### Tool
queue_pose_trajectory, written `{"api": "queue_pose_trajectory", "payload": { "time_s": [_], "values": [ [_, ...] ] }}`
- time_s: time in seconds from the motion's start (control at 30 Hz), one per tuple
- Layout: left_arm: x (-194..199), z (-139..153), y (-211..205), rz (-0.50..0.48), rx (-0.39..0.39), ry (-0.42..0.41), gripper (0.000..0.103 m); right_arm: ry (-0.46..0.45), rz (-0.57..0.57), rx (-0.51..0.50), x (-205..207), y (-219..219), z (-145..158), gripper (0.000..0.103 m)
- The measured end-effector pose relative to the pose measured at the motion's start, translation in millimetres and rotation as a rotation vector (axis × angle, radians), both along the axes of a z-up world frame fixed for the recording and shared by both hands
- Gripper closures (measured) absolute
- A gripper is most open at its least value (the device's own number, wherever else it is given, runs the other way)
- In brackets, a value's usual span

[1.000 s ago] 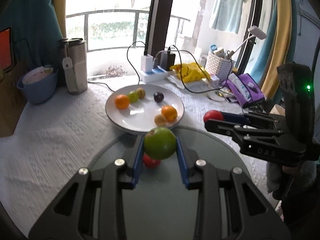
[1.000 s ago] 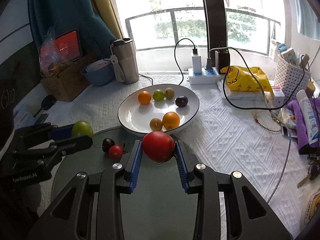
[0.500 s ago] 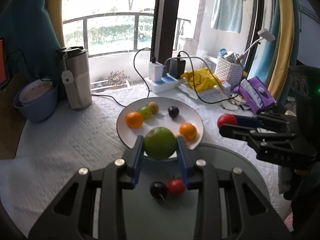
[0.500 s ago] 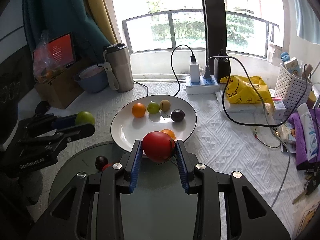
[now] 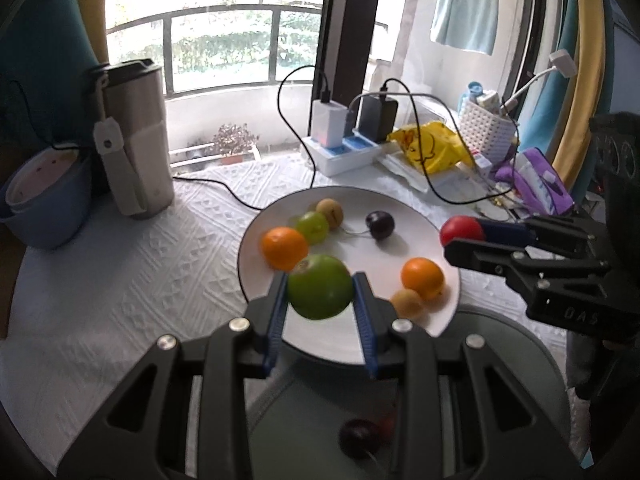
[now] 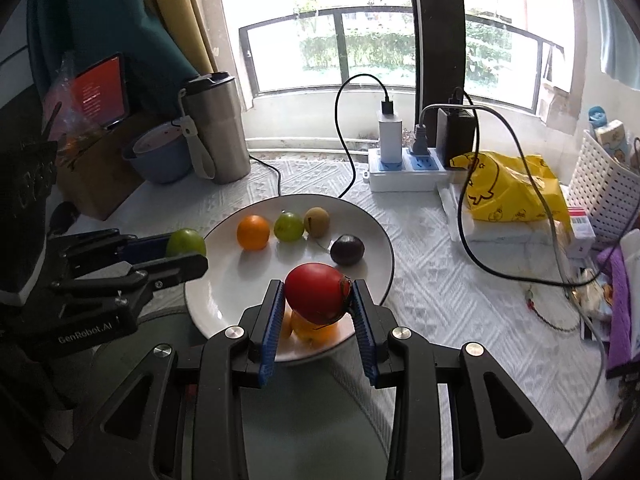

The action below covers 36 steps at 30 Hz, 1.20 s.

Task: Organize fruits
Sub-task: 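Carry the green and red tomatoes over the white bowl with both grippers, then open both grippers to drop the tomatoes into the bowl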

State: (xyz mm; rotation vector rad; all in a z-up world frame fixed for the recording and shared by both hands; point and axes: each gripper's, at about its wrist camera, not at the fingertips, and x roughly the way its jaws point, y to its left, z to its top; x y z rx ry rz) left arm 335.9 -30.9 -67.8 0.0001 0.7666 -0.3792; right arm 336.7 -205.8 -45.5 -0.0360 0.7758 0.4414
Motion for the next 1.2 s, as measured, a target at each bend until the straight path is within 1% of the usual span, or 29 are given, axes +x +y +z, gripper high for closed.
{"api": "queue_pose_trajectory", "payload": {
  "time_s": [0.13,0.27,0.47,0.67,1.0,1.2],
  "values": [
    [15,-5,-1,-0.010,0.009,0.008,0.070,0.013,0.008,0.003,15,7,-7,0.067],
    [26,-12,0,-0.003,0.003,0.039,0.070,0.024,0.023,0.006,30,18,-15,0.067],
    [33,-20,0,-0.015,-0.003,0.067,0.070,0.052,0.024,0.006,46,30,-29,0.067],
    [35,-27,0,-0.025,-0.009,0.096,0.069,0.072,0.031,-0.002,50,37,-38,0.067],
    [32,-27,0,-0.028,-0.008,0.097,0.069,0.058,0.007,-0.014,48,36,-35,0.067],
    [26,-18,7,0.002,-0.006,0.067,0.068,0.025,-0.009,-0.010,34,32,-19,0.067]
  ]
}}
